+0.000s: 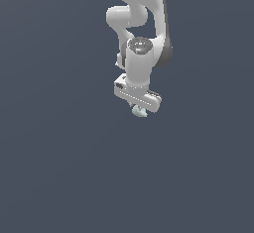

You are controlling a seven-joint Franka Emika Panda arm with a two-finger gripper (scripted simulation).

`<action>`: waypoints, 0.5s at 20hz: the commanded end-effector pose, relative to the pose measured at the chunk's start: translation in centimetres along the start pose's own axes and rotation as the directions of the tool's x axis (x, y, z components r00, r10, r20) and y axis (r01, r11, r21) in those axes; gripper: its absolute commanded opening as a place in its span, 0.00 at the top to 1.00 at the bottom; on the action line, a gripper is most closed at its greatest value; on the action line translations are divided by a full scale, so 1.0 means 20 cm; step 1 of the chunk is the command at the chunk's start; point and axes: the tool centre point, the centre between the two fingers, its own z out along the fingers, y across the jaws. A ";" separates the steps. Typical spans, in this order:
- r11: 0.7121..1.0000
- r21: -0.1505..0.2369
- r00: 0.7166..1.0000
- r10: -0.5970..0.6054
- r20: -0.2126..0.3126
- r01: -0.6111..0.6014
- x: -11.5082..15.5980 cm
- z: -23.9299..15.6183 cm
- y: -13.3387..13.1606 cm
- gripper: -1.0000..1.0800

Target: Pick up the object and move it to a goal position.

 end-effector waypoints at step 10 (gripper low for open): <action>1.000 0.000 1.000 -0.002 0.001 0.002 -0.22 -0.32 0.21 1.00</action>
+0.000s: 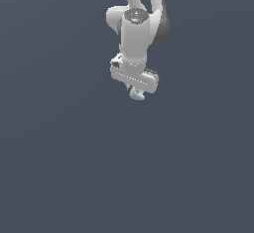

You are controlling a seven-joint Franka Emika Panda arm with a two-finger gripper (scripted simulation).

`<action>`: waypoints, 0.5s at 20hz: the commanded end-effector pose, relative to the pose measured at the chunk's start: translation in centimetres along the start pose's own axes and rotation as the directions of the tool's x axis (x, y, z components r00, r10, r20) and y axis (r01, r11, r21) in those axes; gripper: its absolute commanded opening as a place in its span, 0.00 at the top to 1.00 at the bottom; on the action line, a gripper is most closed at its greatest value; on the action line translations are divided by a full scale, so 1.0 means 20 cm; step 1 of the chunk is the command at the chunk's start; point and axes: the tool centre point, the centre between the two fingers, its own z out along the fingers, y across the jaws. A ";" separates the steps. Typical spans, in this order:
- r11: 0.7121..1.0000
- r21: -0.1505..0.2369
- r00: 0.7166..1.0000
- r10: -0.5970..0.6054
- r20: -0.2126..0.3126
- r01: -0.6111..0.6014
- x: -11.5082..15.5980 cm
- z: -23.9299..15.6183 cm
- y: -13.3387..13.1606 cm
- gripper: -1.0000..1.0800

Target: Pick up the object and move it to a goal position.

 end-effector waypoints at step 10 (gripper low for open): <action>1.000 -0.001 1.000 -0.001 0.000 0.001 -0.11 -0.17 0.11 1.00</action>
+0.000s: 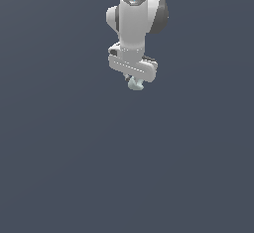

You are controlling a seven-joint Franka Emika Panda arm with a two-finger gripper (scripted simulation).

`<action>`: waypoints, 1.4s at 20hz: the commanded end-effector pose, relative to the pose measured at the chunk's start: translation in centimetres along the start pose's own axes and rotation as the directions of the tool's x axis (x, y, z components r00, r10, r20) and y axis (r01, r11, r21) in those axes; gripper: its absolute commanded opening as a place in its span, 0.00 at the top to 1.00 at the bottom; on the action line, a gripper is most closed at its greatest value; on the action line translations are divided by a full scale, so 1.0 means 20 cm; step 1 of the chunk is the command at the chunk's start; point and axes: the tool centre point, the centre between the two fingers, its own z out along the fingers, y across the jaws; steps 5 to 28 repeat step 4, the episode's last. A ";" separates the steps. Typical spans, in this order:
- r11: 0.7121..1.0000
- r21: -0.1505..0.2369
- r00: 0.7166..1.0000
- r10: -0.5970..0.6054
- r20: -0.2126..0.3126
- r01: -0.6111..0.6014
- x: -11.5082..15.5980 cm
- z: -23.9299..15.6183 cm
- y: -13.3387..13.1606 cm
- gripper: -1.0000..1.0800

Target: Pick up the object and move it to a goal position.

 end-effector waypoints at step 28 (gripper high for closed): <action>1.000 -0.001 1.000 0.000 0.000 0.000 -0.01 -0.03 0.01 1.00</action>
